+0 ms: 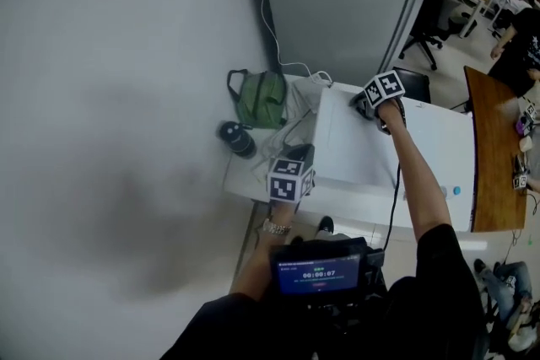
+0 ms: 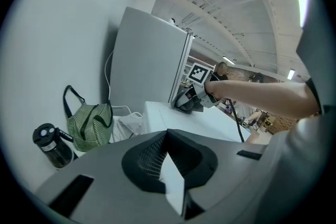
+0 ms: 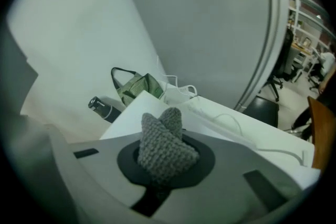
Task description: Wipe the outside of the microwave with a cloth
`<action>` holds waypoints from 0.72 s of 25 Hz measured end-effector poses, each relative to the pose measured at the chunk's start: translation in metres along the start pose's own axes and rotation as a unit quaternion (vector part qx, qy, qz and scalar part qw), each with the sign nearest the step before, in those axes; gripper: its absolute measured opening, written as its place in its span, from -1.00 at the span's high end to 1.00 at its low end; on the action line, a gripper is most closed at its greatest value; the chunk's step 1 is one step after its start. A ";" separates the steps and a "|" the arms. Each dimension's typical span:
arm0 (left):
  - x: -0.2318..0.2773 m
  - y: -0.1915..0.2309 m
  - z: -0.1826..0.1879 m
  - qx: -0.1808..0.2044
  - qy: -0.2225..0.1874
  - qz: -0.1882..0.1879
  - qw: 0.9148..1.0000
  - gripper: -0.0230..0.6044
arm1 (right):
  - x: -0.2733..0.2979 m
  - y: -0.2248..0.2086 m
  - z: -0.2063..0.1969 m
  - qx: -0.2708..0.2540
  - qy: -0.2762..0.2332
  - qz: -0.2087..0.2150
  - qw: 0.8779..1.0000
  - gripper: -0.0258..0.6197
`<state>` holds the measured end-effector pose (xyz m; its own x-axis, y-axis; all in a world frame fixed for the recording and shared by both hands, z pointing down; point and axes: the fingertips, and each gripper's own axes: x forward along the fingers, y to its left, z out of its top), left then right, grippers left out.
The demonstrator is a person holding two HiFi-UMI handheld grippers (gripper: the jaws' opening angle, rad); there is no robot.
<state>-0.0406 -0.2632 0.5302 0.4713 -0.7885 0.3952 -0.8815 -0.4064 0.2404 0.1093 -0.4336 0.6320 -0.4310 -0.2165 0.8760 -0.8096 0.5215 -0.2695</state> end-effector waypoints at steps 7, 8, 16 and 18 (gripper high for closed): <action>0.032 -0.038 0.002 0.005 0.001 -0.054 0.999 0.93 | -0.083 -0.144 -0.090 0.117 -0.029 -0.069 0.990 0.87; 0.032 -0.040 0.001 0.006 0.002 -0.056 0.998 0.93 | -0.095 -0.162 -0.102 0.132 -0.034 -0.083 0.987 0.87; 0.011 -0.019 -0.006 -0.001 0.000 -0.037 0.999 0.93 | -0.112 -0.176 -0.119 0.135 -0.026 -0.182 0.974 0.87; 0.005 -0.014 -0.008 -0.005 -0.003 -0.031 1.000 0.93 | -0.091 -0.125 -0.091 0.111 -0.049 -0.139 0.983 0.88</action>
<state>-0.0252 -0.2579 0.5359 0.5243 -0.7652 0.3736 -0.8506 -0.4496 0.2728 0.2861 -0.4040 0.6222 -0.2090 -0.4084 0.8886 -0.9638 0.2399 -0.1164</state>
